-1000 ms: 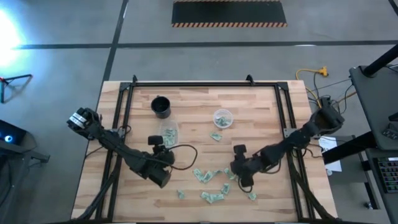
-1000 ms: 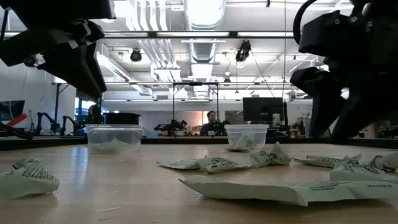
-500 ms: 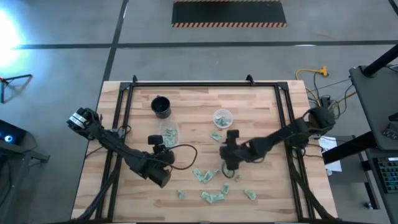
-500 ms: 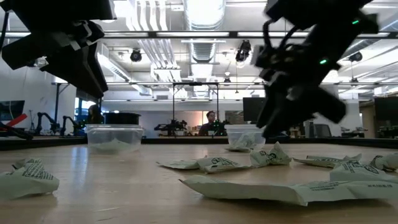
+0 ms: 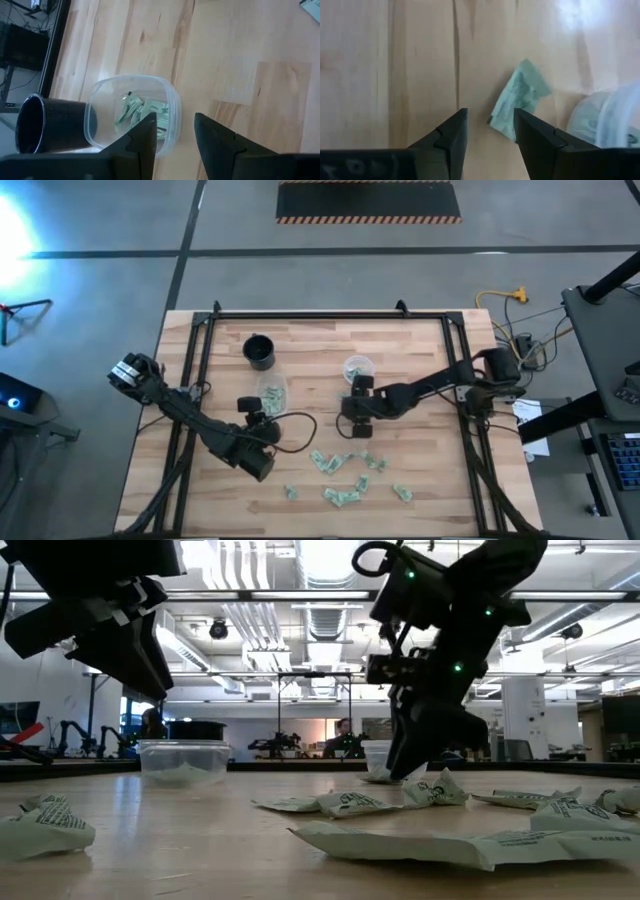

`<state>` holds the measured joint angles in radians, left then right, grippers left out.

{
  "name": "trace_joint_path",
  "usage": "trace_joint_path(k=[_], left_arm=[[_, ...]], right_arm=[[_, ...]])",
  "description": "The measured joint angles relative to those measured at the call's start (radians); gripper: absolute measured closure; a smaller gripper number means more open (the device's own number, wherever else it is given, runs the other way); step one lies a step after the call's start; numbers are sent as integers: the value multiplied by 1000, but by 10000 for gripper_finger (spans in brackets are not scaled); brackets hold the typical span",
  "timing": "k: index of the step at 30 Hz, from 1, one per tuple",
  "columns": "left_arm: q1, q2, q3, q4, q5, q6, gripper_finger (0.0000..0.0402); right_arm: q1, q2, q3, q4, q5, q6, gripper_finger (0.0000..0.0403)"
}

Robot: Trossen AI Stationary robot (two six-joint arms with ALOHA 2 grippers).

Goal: Pick and place items into bin
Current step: Put the stevia packet into the right transparent bin

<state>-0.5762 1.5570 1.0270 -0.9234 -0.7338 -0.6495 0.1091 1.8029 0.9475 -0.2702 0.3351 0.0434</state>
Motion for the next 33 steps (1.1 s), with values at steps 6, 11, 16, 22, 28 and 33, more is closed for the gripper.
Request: trace_joint_path(k=[6, 11, 16, 22, 28, 33], left_arm=[[0, 0, 0, 3, 1, 0, 285], [-1, 0, 2, 4, 2, 0, 285], [-1, 0, 2, 6, 2, 0, 285], [-1, 0, 1, 7, 2, 1, 285], [-1, 0, 1, 9, 3, 1, 285], [-1, 0, 2, 11, 3, 1, 285]], right_arm=[[-5, 13, 0, 8, 1, -2, 264], [-10, 13, -2, 7, 3, -3, 271], [-28, 13, -3, 5, 4, -2, 281], [-39, 13, -5, 5, 3, 0, 293], [-39, 13, -5, -7, 0, -2, 319], [-39, 13, -7, -15, -4, -14, 370]])
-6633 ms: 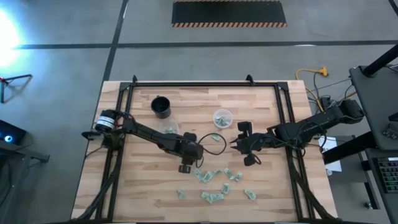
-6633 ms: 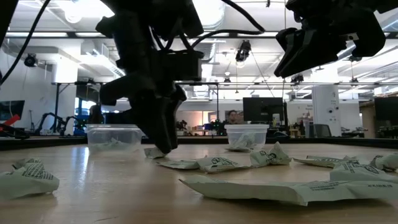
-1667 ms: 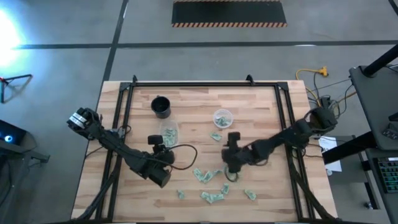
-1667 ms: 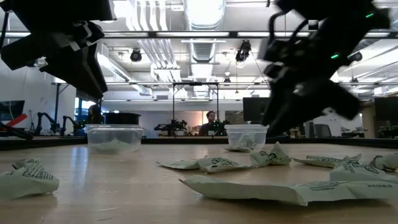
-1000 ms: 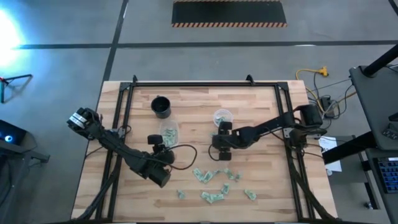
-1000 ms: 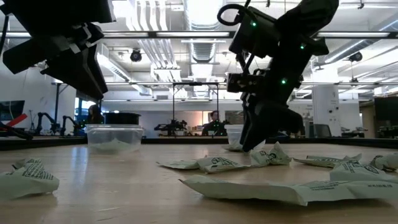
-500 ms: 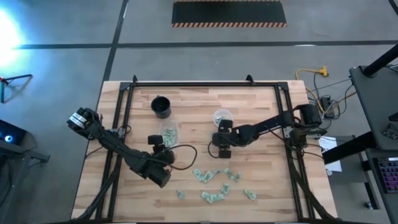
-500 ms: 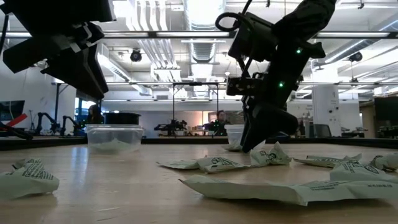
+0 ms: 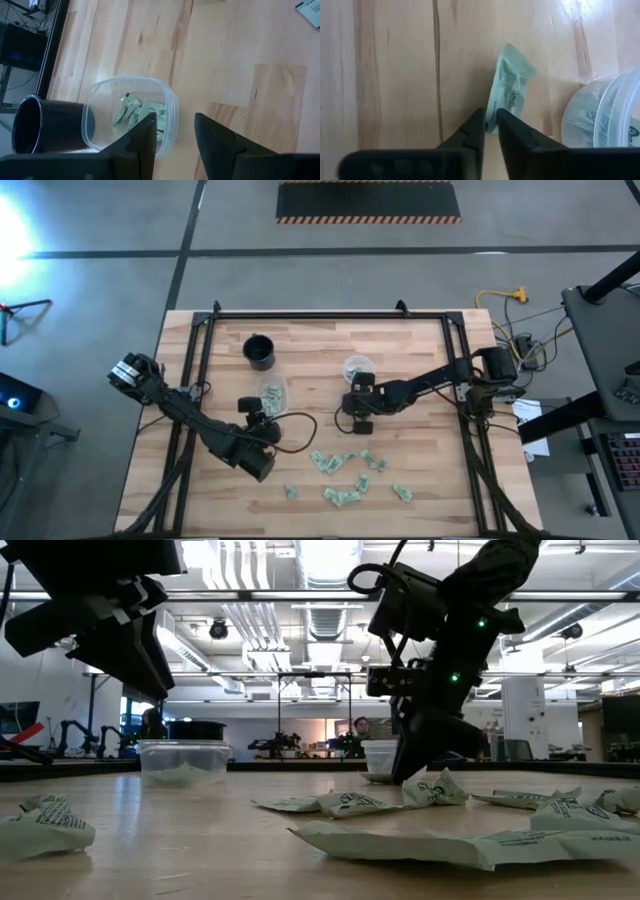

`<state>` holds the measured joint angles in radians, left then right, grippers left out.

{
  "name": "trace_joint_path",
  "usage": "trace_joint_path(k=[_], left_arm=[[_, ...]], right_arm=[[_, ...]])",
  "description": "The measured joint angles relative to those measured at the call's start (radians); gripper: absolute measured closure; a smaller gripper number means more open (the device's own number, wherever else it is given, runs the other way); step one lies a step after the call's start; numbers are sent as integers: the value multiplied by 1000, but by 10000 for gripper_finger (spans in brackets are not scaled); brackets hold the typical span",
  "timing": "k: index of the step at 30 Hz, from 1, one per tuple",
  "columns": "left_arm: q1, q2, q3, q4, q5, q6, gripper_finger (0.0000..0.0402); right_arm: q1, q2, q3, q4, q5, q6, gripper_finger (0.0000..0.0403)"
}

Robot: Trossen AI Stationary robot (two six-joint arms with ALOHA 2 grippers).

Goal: Pick and place items into bin
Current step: Put the stevia packet into the right transparent bin

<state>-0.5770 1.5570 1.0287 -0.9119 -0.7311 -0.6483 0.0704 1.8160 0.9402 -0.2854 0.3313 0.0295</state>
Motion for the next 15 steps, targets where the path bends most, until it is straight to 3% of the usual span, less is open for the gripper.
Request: trace_joint_path(k=[4, 15], left_arm=[[0, 0, 0, 7, 0, 0, 285], [1, 0, 0, 6, 0, 1, 285]], right_arm=[[1, 0, 0, -2, 0, -10, 393], [35, -24, 0, -1, 10, -31, 395]])
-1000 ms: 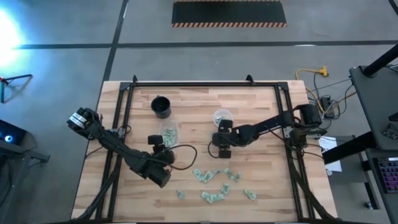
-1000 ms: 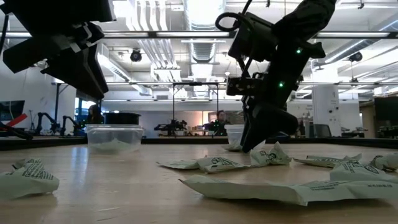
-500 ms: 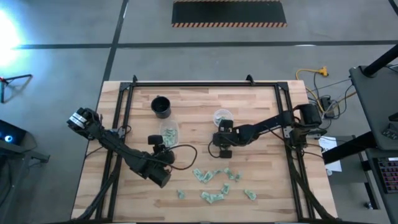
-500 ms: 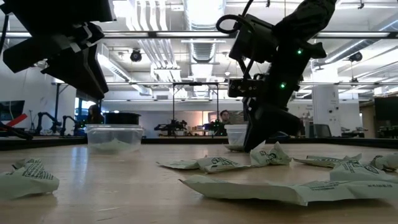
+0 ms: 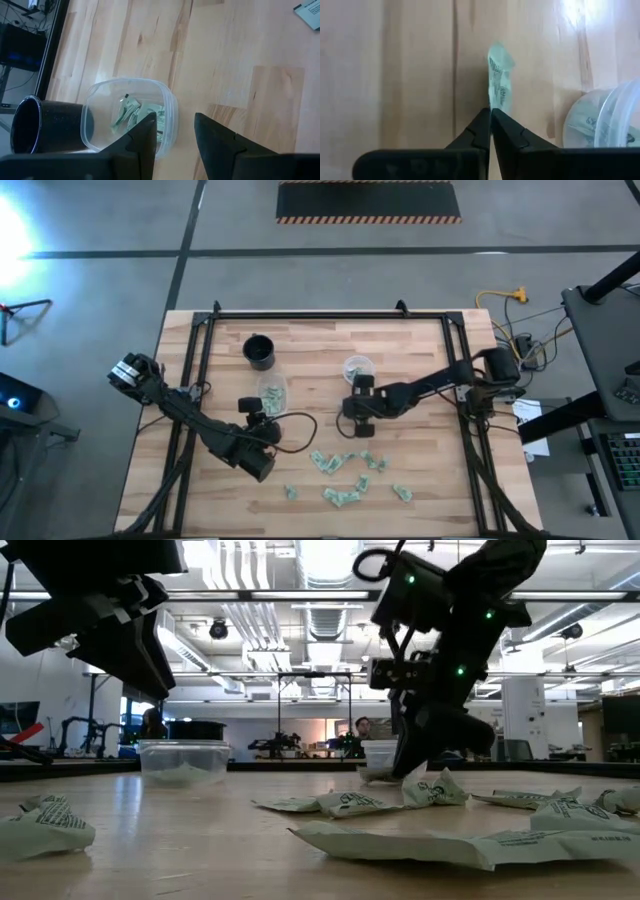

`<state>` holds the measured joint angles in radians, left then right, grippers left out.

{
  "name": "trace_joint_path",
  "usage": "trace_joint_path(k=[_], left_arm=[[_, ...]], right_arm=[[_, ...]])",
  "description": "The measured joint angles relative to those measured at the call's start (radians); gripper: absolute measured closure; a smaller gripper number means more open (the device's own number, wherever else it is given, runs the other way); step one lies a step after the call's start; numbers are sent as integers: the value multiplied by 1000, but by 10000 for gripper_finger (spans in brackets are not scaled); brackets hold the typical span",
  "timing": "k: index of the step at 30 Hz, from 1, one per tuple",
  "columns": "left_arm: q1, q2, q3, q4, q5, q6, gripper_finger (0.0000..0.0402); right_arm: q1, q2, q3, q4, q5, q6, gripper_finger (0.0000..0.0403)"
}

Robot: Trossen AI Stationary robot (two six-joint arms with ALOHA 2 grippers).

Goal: Pick and place items into bin
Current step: Put the stevia packet into the right transparent bin

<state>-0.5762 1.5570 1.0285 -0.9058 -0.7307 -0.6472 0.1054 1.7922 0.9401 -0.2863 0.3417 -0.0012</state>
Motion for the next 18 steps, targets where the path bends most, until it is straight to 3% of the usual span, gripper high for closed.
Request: trace_joint_path(k=[3, 10, 18], left_arm=[[0, 0, 0, 0, 0, 0, 285], [0, 0, 1, 2, 0, 0, 285], [0, 0, 1, 7, 0, 6, 285]], right_arm=[[7, -33, 0, -10, 19, -3, 395], [-2, -163, 0, -127, 171, 17, 395], [-90, -253, -2, -150, 185, -15, 395]])
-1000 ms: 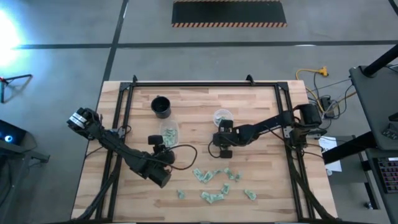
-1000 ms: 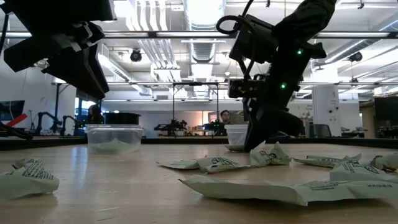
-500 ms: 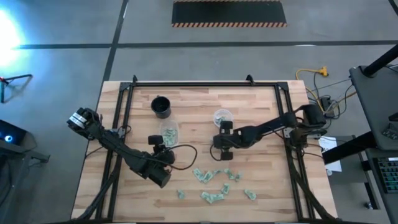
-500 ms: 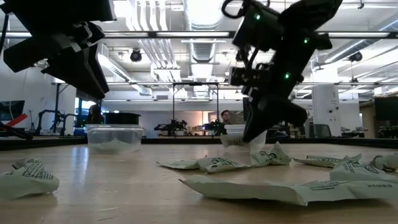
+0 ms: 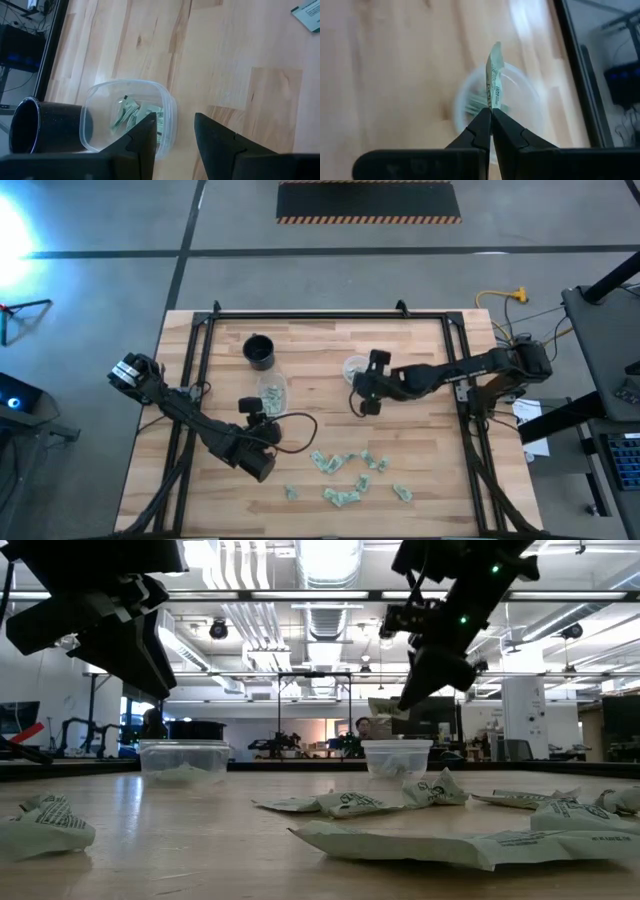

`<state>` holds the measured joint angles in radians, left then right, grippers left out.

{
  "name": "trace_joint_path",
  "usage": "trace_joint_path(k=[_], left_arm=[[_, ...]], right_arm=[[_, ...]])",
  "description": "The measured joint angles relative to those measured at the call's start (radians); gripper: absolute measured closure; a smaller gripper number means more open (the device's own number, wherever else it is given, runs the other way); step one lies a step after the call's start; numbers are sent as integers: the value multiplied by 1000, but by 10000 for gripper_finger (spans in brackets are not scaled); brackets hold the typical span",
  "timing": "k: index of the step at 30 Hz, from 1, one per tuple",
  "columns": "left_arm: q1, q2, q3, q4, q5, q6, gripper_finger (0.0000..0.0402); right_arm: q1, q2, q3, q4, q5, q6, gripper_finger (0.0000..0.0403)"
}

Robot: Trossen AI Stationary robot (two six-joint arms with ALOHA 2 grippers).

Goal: Pick and place items into bin
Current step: Put the stevia packet into the right transparent bin

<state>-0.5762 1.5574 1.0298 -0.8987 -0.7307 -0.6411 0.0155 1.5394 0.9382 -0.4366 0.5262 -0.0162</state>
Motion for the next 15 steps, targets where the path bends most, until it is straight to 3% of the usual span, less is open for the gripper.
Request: trace_joint_path(k=[9, 15], left_arm=[[0, 0, -1, 0, 0, 0, 285], [0, 0, -1, 0, 0, 2, 285]], right_arm=[[-135, 64, -8, -4, -90, -14, 394], [-146, 51, -8, -2, -143, -33, 370]])
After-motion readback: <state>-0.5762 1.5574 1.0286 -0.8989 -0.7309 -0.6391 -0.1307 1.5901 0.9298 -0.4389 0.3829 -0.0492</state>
